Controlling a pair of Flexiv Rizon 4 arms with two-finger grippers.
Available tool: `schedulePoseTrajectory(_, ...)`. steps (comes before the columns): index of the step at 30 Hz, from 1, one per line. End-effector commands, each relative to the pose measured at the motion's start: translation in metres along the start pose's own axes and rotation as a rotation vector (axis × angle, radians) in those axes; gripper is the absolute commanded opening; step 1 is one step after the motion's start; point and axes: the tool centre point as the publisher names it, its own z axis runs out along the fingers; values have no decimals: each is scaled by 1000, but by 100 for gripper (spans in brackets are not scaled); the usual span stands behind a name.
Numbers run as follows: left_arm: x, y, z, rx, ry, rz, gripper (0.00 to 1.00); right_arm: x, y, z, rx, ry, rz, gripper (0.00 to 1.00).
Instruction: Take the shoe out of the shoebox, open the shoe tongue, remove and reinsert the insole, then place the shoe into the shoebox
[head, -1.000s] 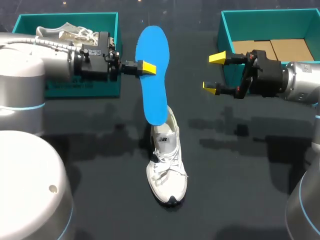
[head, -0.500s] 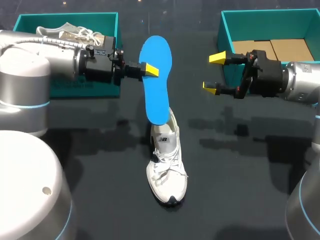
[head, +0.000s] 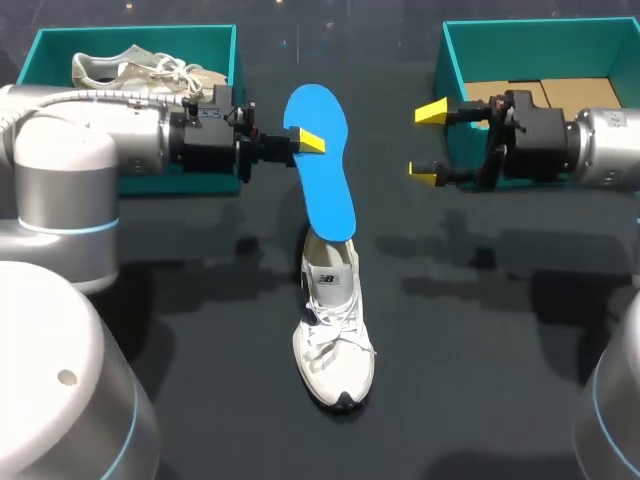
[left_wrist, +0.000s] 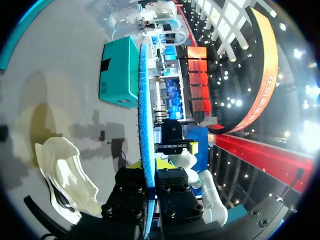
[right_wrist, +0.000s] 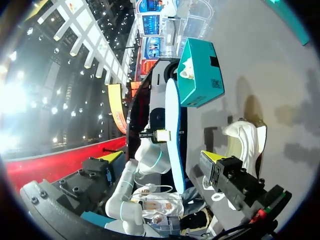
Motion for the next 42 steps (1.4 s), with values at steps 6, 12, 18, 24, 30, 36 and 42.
schedulePoseTrajectory(6, -6, -5, 8, 10, -5, -51, 0, 36, -6, -10, 1, -263, 27, 100)
schedulePoseTrajectory(12, -6, -5, 8, 10, -5, -51, 0, 56, -5, -8, 5, -450, 71, 100)
schedulePoseTrajectory(18, -6, -5, 8, 10, -5, -51, 0, 83, -7, -6, -7, -656, 88, 100)
schedulePoseTrajectory(24, -6, -5, 8, 10, -5, -51, 0, 107, -8, -1, -8, -858, 110, 100)
schedulePoseTrajectory(30, -6, -5, 8, 10, -5, -51, 0, 125, -8, 5, -12, -1025, 110, 100)
schedulePoseTrajectory(36, -6, -5, 8, 10, -5, -51, 0, 136, -8, 10, -20, -1147, 110, 100)
schedulePoseTrajectory(42, -6, -5, 8, 10, -5, -51, 0, 144, -8, 16, -26, -1240, 90, 100)
